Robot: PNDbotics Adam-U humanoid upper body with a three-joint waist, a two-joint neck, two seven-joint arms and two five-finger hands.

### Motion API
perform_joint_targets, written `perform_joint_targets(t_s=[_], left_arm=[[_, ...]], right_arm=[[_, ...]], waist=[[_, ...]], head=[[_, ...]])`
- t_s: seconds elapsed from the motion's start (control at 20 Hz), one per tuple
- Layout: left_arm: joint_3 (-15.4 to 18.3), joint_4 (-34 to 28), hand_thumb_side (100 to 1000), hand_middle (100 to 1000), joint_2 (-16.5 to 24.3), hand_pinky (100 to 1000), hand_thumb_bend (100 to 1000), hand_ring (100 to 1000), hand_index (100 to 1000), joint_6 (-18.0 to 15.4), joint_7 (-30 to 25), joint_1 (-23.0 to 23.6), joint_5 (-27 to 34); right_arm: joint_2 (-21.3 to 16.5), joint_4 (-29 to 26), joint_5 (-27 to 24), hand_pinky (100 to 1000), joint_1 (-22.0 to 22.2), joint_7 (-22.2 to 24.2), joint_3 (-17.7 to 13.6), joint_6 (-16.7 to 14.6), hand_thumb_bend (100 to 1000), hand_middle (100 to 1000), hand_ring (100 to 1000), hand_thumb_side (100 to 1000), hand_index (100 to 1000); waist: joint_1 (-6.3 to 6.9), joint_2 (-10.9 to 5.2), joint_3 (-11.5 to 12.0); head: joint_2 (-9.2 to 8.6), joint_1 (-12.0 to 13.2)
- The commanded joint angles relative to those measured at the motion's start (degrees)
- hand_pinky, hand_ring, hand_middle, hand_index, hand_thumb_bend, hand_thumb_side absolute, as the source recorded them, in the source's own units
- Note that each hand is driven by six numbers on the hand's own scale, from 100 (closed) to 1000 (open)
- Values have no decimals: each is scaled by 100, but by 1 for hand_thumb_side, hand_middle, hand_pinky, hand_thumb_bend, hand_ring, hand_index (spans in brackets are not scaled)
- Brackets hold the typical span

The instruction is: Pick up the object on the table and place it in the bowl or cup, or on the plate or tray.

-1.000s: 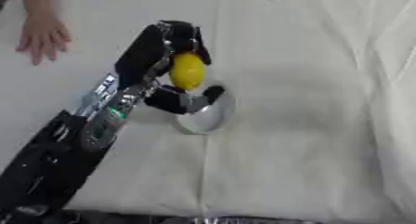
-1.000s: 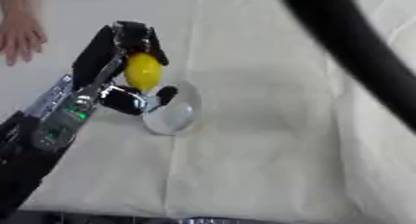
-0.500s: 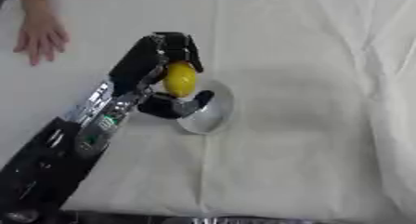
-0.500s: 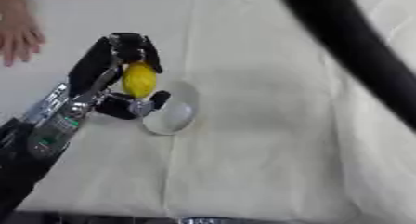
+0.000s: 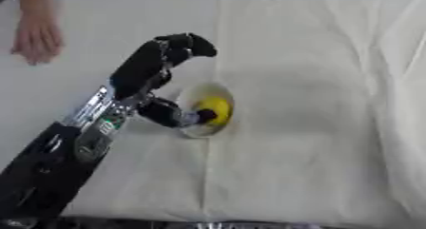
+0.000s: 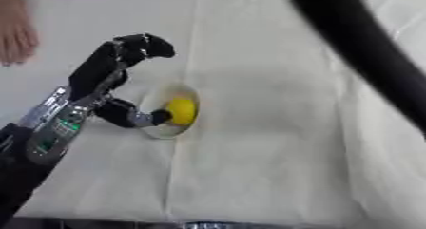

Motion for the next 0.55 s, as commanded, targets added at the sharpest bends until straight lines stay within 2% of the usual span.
perform_joint_targets(t_s=[0.05, 0.15, 0.25, 0.3, 0.35, 0.4, 0.45, 0.55], left_arm=[[102, -91, 812, 702, 126, 499, 469, 667, 811, 9, -63, -36, 10], [162, -144, 786, 692, 127, 472, 453, 658, 798, 14, -19, -22, 23], [310, -219, 777, 668, 111, 402, 381, 632, 775, 97, 155, 32, 152], [425, -242, 775, 671, 80, 409, 389, 634, 777, 211, 329, 87, 401], [516, -273, 804, 659, 65, 364, 325, 622, 763, 314, 480, 134, 676], [626, -331, 800, 660, 59, 370, 334, 623, 765, 426, 645, 189, 1047], [709, -407, 831, 656, 68, 342, 295, 610, 756, 518, 753, 235, 1400], [921, -652, 885, 679, 88, 357, 275, 619, 769, 715, 980, 359, 2360]], right_arm=[[-97, -46, -17, 410, -29, -14, -39, 6, 100, 612, 565, 939, 645], [-97, -46, -18, 409, -26, -15, -40, 8, 100, 612, 564, 939, 645], [-94, -46, -18, 409, -19, -13, -42, 14, 100, 612, 564, 940, 644], [-92, -46, -17, 409, -14, -10, -43, 23, 100, 612, 564, 940, 644], [-90, -46, -17, 409, -10, -7, -44, 29, 100, 612, 564, 940, 644], [-90, -46, -17, 409, -8, -6, -47, 33, 100, 612, 564, 940, 644], [-90, -46, -17, 409, -6, -5, -48, 35, 100, 612, 564, 942, 645], [-93, -46, -20, 408, 1, -3, -49, 50, 100, 613, 566, 943, 646]], waist=[[-13, -83, 11], [-10, -84, 16], [-14, -80, 25], [-17, -78, 32], [-20, -76, 38], [-21, -76, 45], [-22, -76, 52], [-23, -79, 78]], head=[[-27, -66], [-27, -70], [-27, -79], [-27, -84], [-27, -89], [-27, -94], [-27, -98], [-27, -108]])
